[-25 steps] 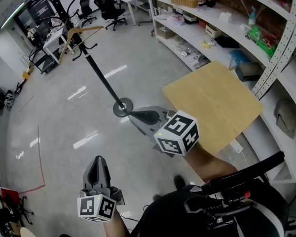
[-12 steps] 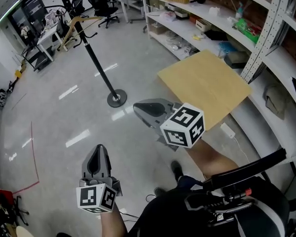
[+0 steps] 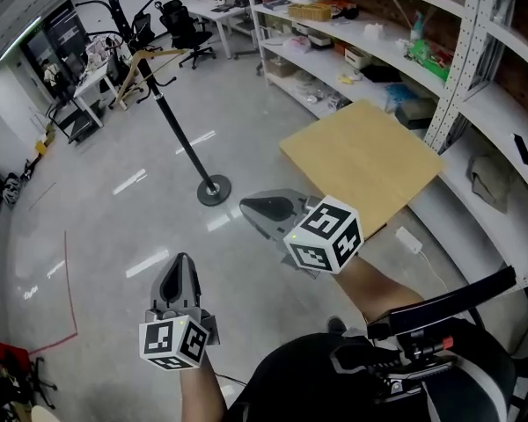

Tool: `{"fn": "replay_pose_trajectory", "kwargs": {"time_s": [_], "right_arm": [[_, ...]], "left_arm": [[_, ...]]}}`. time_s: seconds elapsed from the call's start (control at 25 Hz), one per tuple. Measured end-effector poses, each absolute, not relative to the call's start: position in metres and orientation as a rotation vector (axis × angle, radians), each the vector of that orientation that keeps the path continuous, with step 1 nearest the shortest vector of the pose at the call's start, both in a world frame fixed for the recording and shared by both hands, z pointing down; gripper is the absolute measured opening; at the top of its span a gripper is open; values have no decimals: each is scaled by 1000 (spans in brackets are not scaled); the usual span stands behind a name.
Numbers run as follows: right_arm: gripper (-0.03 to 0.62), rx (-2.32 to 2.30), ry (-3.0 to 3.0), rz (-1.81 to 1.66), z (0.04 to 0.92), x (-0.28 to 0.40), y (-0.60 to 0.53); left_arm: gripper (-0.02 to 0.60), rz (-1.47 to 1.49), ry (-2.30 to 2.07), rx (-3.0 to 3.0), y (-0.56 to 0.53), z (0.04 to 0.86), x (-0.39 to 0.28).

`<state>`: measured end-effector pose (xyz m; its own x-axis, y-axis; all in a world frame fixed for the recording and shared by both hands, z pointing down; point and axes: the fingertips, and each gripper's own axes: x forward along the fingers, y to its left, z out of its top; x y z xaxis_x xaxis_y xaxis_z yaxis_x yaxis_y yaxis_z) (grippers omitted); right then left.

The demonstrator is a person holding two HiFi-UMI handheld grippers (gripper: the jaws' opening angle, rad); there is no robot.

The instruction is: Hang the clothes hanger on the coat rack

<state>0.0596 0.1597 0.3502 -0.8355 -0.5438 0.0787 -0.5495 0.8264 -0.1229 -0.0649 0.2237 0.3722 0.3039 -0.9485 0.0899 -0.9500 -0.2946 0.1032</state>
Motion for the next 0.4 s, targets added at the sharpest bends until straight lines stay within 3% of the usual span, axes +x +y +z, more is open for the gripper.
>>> {"fn": "replay_pose_trajectory", "kwargs": {"time_s": [0.4], "right_arm": [[6,899,-2956,241,359,85,166]], "left_arm": [[0,75,-1809,2373,214,388,-44]]}}
